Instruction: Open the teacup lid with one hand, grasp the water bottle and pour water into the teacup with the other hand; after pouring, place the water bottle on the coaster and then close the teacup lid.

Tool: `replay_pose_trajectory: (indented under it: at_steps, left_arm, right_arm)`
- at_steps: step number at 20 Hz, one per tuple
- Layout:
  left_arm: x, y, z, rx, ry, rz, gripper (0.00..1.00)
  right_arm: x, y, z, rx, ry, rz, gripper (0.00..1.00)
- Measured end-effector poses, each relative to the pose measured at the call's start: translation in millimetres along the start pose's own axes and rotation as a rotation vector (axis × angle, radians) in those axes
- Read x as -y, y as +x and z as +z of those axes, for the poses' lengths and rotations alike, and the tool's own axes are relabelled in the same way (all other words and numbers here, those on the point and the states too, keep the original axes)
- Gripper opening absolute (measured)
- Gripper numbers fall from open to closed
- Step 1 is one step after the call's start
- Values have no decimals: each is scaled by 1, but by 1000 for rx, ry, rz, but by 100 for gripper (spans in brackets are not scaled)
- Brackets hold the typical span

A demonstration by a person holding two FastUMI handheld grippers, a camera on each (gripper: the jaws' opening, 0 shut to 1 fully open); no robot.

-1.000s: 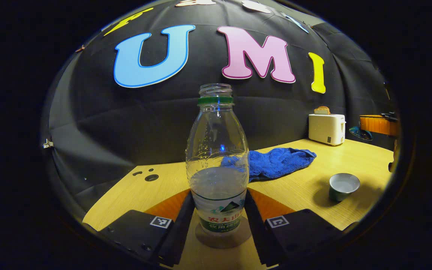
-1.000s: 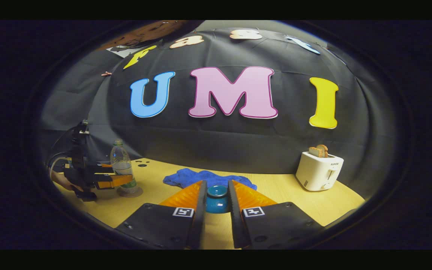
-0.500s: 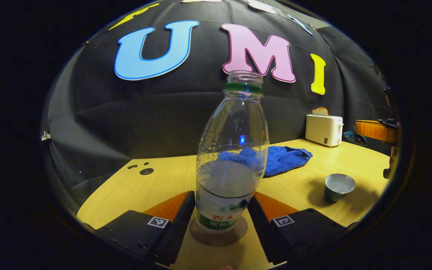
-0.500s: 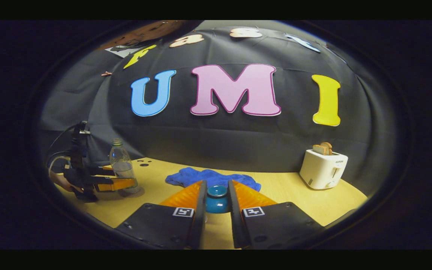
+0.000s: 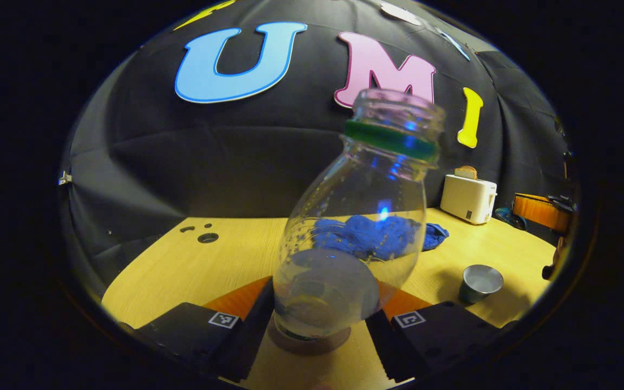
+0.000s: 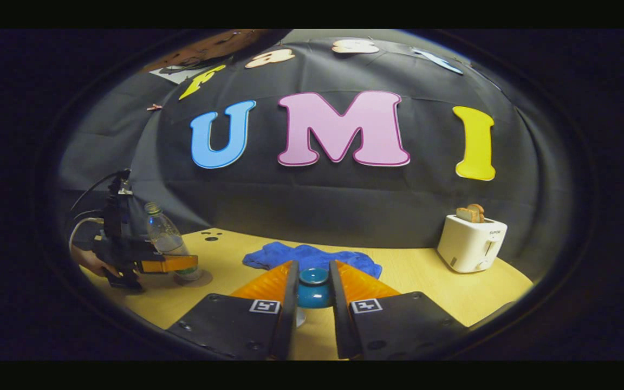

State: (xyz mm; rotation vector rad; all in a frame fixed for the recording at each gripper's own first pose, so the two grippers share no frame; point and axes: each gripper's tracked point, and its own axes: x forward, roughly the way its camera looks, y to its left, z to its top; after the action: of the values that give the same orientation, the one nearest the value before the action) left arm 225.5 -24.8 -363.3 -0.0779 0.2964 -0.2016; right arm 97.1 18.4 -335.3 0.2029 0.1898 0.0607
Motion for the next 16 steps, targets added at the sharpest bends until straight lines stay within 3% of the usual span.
replay_pose_trajectory:
  at_steps: [4, 7, 10, 14, 15, 16]
  left_arm:
    - [-3, 8, 0, -74, -61, -25, 79]
    - [-4, 14, 1, -126, -44, -50, 77]
    - [-6, 10, -3, -203, 23, -72, 77]
    - [-1, 14, -9, -263, 34, -110, 78]
    - [-2, 16, -9, -266, 41, -110, 79]
    - [-3, 16, -9, -268, 44, -109, 84]
  right_arm:
    - [-2, 3, 2, 3, 1, 2, 33]
    - [-3, 4, 4, 4, 1, 0, 33]
    - [-3, 6, 4, 4, 3, -1, 33]
    - [-4, 7, 5, 5, 8, -1, 33]
    - [-5, 8, 4, 4, 10, 1, 38]
    - [-4, 8, 3, 1, 13, 3, 33]
